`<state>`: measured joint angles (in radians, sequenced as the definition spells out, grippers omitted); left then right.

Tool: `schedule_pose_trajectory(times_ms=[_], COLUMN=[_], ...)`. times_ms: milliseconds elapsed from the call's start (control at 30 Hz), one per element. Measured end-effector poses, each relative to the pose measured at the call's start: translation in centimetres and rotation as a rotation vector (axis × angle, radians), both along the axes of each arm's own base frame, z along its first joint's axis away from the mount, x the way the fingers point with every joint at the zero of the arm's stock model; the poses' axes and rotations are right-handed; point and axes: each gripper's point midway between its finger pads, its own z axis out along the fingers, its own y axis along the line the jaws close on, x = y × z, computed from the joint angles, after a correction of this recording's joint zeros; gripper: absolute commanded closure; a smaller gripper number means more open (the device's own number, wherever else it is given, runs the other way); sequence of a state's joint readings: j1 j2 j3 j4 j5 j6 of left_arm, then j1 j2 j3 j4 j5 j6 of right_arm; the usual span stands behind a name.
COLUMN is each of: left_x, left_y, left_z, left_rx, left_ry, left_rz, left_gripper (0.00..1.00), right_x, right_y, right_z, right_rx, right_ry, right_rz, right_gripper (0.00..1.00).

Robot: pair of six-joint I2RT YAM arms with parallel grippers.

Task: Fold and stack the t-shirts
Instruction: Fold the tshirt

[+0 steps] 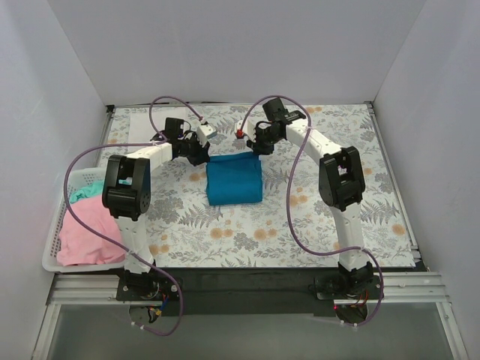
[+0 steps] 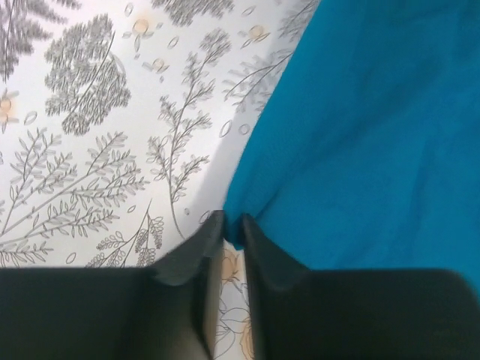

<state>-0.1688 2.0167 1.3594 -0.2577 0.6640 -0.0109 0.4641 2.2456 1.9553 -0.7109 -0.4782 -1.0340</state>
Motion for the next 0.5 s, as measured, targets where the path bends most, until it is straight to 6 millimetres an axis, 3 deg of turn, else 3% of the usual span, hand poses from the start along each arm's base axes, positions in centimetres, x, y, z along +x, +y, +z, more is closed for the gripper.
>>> schedule_pose_trajectory(times_ms=[133, 200, 267, 367, 500], left_x=[0.9, 1.0, 0.9, -0.3, -3.8], left_y=[1.0, 1.4, 1.7, 1.6, 0.0], left_z=[-1.5, -1.3, -0.6, 1.4, 6.7], left_rx=[0.019, 0.003, -0.028, -0.098, -0.275], left_ry=[0.039, 0.062, 0.098, 0.176, 0.297], left_rz=[0.072, 0.111, 0.157, 0.222, 0.251], left_gripper=[0.6, 0.5, 0.45, 0.43, 0.36], right_x=[1.1, 1.6, 2.1, 1.8, -1.2], right_y=[-0.5, -1.1, -1.8, -3.3, -4.3], right_z=[-0.9, -0.9, -0.3, 0.8, 4.0], right_rx=[-0.013, -0.012, 0.007, 0.049, 0.159], right_ry=[0.006, 0.02, 0.041, 0.101, 0.246], right_rz=[-0.071, -0.126, -0.197, -0.31, -0.428], right_gripper=[0.41, 0.39, 0.38, 0.38, 0.37])
